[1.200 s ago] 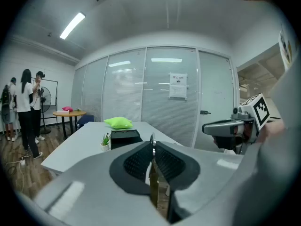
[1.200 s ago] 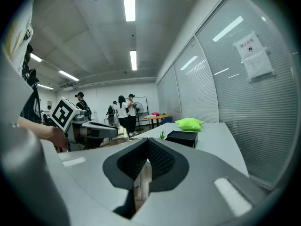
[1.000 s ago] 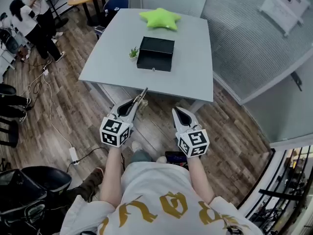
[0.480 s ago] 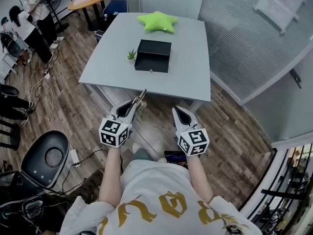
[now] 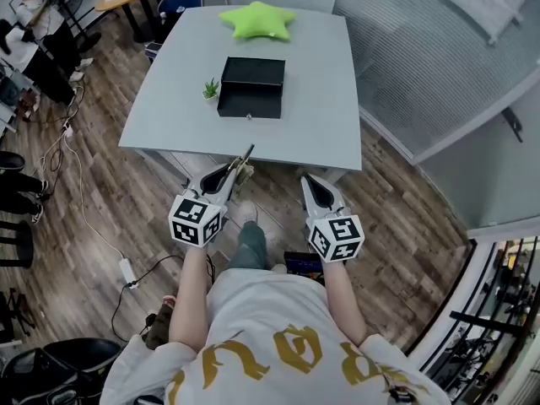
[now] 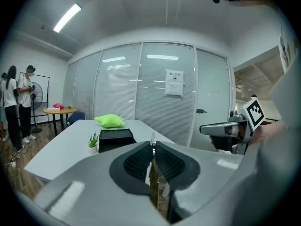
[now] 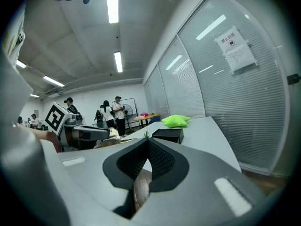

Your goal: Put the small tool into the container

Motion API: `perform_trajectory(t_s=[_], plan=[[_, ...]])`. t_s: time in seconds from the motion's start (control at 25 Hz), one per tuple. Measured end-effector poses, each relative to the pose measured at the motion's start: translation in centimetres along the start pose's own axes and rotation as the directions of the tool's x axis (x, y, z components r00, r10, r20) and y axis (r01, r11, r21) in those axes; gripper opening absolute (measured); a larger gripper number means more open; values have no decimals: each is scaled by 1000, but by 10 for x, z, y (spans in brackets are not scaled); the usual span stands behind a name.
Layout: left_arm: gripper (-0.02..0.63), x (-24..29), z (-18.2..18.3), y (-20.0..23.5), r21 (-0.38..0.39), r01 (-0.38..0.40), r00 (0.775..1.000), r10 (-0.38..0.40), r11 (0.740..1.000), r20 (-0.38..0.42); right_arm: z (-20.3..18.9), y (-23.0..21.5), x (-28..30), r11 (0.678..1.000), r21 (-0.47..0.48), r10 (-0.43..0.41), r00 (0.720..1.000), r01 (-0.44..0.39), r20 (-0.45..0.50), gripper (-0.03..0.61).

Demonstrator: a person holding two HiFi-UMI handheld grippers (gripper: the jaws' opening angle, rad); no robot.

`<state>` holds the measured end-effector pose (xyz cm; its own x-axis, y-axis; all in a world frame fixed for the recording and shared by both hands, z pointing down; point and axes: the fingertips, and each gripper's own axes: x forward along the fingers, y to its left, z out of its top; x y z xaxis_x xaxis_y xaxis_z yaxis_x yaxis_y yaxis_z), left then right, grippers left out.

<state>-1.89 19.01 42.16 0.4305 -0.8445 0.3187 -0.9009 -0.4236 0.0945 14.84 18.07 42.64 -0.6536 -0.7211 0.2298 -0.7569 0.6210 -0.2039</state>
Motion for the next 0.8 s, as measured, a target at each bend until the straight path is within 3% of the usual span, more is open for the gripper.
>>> perform_trajectory(t_s=[0.48, 0.8], plan=[[32, 153, 18, 131, -10, 148, 987, -148, 989, -61, 30, -67, 174, 995, 14, -93, 994, 94, -52, 23], [32, 224, 21, 184, -38, 258, 961, -261, 965, -89, 39, -115, 229, 978, 41, -202, 976, 206, -79, 23]])
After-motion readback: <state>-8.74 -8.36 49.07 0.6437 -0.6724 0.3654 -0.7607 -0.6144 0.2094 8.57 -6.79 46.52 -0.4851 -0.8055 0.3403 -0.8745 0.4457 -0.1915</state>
